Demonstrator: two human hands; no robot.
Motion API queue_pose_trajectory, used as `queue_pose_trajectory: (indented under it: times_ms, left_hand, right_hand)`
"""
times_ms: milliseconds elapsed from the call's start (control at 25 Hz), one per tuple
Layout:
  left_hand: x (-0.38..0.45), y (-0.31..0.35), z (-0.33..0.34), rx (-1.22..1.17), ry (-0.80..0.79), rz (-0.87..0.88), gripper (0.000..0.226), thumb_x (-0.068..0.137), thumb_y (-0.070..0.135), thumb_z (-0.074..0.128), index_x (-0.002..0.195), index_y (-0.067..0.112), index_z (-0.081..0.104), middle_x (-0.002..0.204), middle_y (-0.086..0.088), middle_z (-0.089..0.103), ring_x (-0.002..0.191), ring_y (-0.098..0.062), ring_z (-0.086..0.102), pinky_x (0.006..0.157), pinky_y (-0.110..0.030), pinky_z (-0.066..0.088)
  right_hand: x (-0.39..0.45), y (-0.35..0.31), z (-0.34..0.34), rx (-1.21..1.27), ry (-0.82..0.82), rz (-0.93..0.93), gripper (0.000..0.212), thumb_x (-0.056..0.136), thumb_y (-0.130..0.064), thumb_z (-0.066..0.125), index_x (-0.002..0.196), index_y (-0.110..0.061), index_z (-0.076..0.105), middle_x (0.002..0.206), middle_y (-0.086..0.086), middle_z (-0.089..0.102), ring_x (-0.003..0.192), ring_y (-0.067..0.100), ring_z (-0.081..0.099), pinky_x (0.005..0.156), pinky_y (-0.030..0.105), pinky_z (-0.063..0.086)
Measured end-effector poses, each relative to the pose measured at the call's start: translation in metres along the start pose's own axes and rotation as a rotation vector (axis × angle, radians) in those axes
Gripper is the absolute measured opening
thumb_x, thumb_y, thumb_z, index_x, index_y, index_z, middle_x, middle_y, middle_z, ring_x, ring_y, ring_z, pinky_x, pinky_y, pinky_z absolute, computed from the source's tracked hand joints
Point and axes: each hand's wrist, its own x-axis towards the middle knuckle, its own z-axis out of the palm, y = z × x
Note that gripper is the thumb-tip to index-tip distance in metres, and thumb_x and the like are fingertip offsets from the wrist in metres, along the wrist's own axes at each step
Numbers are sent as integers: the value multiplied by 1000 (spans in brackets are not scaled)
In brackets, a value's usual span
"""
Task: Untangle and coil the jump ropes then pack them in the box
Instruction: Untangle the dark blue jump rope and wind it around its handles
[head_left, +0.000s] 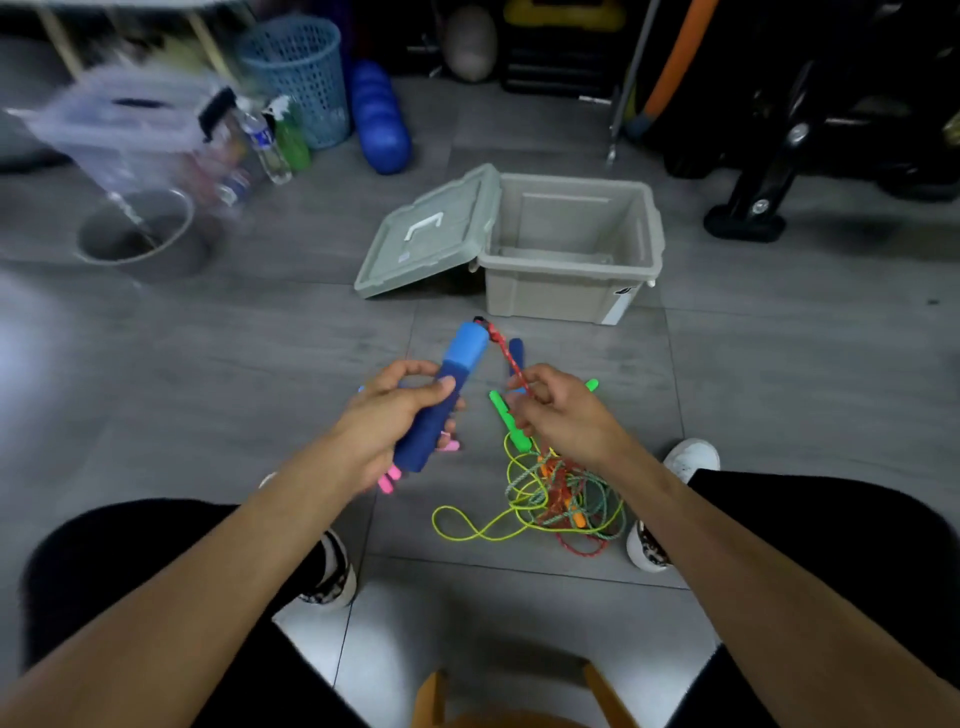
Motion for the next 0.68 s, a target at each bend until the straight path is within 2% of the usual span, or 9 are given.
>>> queue_pose_trajectory:
  times_ms: [120,240,320,400,480,560,640,680]
  left_hand:
    - [8,2,6,-212,158,82,18,94,11,59,108,10,47,76,-14,67,47,-16,61,43,-24,51]
    - [34,7,-10,-382,358,88,15,96,11,56,104,12,43,76,-16,61,43,-17,59,39,-23,50]
    - [45,8,-16,-365,449,34,12,97,9,54,97,12,42,79,-17,56,49,-20,56,36,-22,48]
    - [51,2,-13,-147,449,-2,23,96,7,54,82,17,39,88,-19,53,55,-22,53,31,-21,45]
    - [48,-4,-2,132,389,21,25,95,8,55,82,22,40,89,-18,55,53,-22,55,31,-20,44]
    - [37,-5,7,408,294,109,14,95,10,56,93,21,47,84,-9,59,50,-18,59,36,-20,45]
    - [22,-5,12,573,191,230,11,94,10,57,101,18,55,86,0,59,49,-10,60,42,-19,45]
    - [16,-5,15,619,147,288,12,93,8,57,101,18,60,88,3,60,50,-8,59,43,-16,45]
  right_hand:
    - [-25,-13,-4,-117,-13,-42,13,96,-15,48,90,-11,58,68,-2,61,57,1,55,58,17,43]
    - [-44,-23,-13,-502,-69,-92,22,97,-19,46,78,-15,56,66,-4,52,63,13,48,59,25,33]
    - [-54,-31,-22,-656,-52,-149,24,97,-21,47,74,-16,54,63,-8,46,63,13,45,60,26,30]
    - [-57,-42,-30,-576,114,-281,18,96,-18,50,86,-9,62,60,-12,46,56,3,47,58,19,34]
    - [-49,-49,-40,-456,259,-323,12,95,-14,52,97,-13,63,62,-15,51,56,-5,51,55,6,35]
    - [-38,-48,-47,-442,281,-260,8,93,-14,54,95,-13,61,66,-13,58,58,-1,53,56,9,39]
    - [-31,-39,-45,-478,232,-226,6,92,-14,56,90,-12,61,67,-8,61,60,9,57,55,16,41]
    - [-28,-36,-41,-466,198,-209,7,92,-14,57,88,-11,61,68,-4,63,62,12,59,55,14,42]
